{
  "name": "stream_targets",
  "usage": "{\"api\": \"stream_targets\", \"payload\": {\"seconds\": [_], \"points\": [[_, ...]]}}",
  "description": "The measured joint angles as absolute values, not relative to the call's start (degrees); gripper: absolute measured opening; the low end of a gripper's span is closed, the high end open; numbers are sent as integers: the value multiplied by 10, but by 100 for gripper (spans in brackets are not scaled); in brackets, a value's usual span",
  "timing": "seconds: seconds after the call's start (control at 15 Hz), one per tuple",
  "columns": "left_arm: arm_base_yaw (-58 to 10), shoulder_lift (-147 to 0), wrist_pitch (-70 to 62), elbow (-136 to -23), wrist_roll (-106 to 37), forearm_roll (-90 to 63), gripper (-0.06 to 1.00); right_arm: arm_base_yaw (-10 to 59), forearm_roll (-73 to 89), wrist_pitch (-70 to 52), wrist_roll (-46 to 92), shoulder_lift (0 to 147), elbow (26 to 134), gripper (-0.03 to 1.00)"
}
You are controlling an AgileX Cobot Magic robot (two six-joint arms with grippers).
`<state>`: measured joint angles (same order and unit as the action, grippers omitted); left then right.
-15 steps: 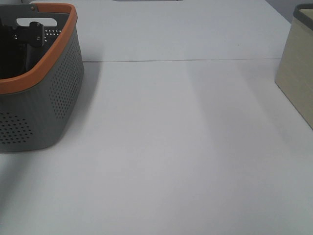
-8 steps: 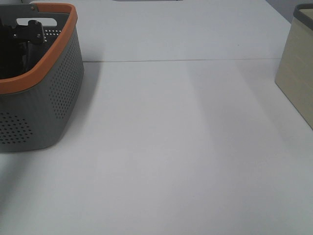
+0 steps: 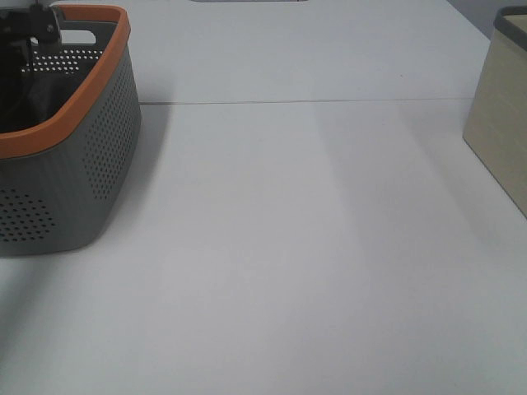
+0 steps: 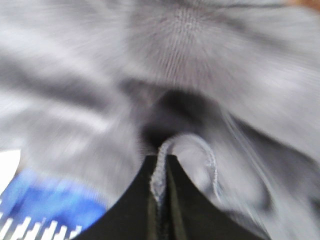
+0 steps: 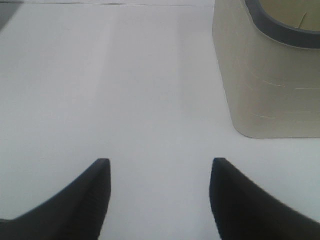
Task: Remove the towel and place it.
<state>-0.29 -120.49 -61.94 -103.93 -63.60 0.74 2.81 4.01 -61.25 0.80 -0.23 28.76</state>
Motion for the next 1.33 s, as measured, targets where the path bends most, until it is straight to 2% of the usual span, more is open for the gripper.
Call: {"api": "stream_targets", "payload": {"seconds": [0.13, 0.33, 0.87, 1.13, 1.33], "points": [[-3, -1152, -679, -1077, -587, 3, 1, 28, 40, -612, 8, -2, 288, 52], [-3, -1071, -692, -1116, -523, -23, 1, 28, 40, -612, 8, -2, 288, 52], [-3, -917, -685, -1121, -521, -42, 1, 28, 40, -612, 8, -2, 288, 52], [-3, -877, -622, -1121, -598, -124, 0, 28, 40, -612, 8, -2, 288, 52], [-3, -869, -552, -1121, -695, -275, 0, 28, 53, -610, 8, -2, 288, 52]]}}
